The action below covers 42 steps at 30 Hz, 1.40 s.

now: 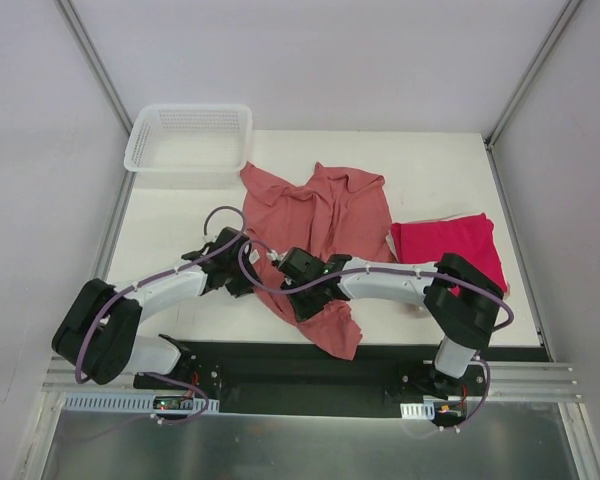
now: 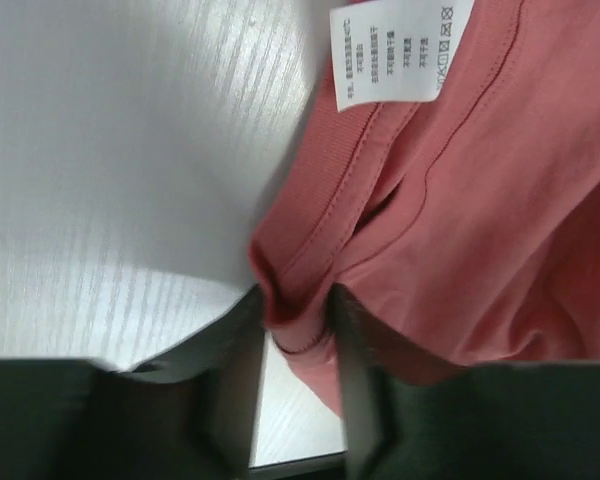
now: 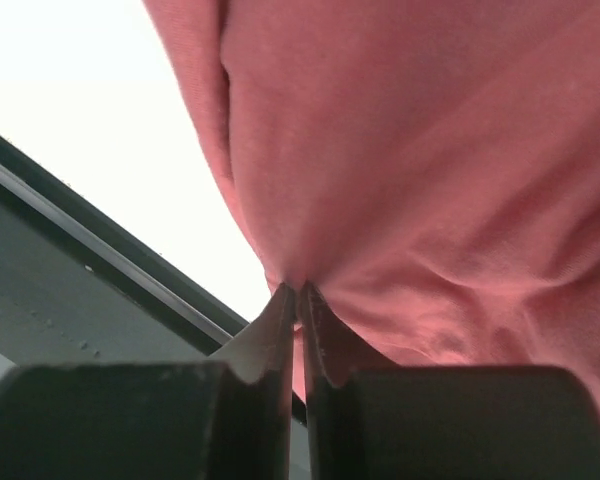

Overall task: Fold and stack the t-shirts
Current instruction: Flatten out the tshirt

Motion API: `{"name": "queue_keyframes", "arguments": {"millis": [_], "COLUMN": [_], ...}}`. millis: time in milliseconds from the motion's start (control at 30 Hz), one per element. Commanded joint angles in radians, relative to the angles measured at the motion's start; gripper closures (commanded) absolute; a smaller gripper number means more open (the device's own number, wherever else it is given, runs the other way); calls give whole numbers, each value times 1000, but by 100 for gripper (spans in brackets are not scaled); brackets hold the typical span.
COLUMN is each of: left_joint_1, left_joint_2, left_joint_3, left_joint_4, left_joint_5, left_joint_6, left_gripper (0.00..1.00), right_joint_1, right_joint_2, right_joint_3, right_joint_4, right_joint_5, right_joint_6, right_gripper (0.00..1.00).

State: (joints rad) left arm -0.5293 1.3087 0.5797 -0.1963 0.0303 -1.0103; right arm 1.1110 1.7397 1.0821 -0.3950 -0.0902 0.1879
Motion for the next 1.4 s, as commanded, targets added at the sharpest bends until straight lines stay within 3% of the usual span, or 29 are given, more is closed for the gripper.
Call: {"name": "queue_keyframes", "arguments": {"millis": [0,33,233,400,567,633,767,900,1000,1033,1067,1167,1200,1267,1300,1367], "left_joint_1": [-5,-3,-3,-1,50,96,274,276,276,276,276,275,272,269,267,259], "left_joint_2": [60,61,-112,-346,-373,-315,-126,129,281,317,349,419,411,347,315,188], "left_joint_3": [35,39,69,127,236,275,354,553,708,747,781,841,826,749,714,587], "left_joint_4": [3,3,-40,-179,-345,-350,-348,-345,-345,-345,-347,-347,-345,-344,-344,-344], "left_joint_5": [13,14,-30,-237,-385,-372,-282,-368,-340,-316,-252,-121,-109,-102,-102,-116], "left_joint_6": [21,27,99,165,263,294,332,367,420,438,464,470,467,447,443,423], "left_gripper": [82,100,100,100,100,100,100,100,100,100,98,66,51,40,24,9], "right_joint_1": [-30,-36,-79,-114,-209,-240,-310,-333,-339,-341,-347,-355,-355,-355,-355,-358], "right_joint_2": [-28,-41,-201,-308,-264,-200,-66,82,95,89,80,17,-41,-124,-219,-322], "right_joint_3": [-10,-17,-16,18,53,88,173,307,358,357,355,325,282,215,153,84], "right_joint_4": [15,18,51,59,48,39,-36,-185,-255,-257,-255,-223,-205,-124,-99,-26], "right_joint_5": [-9,-19,-198,-359,-399,-392,-229,-64,61,75,75,63,69,84,124,177], "right_joint_6": [21,18,-18,1,21,15,-13,-67,-117,-123,-139,-145,-137,-125,-111,-93], "right_gripper": [99,99,99,99,99,99,99,97,81,63,58,50,50,50,48,32]}}
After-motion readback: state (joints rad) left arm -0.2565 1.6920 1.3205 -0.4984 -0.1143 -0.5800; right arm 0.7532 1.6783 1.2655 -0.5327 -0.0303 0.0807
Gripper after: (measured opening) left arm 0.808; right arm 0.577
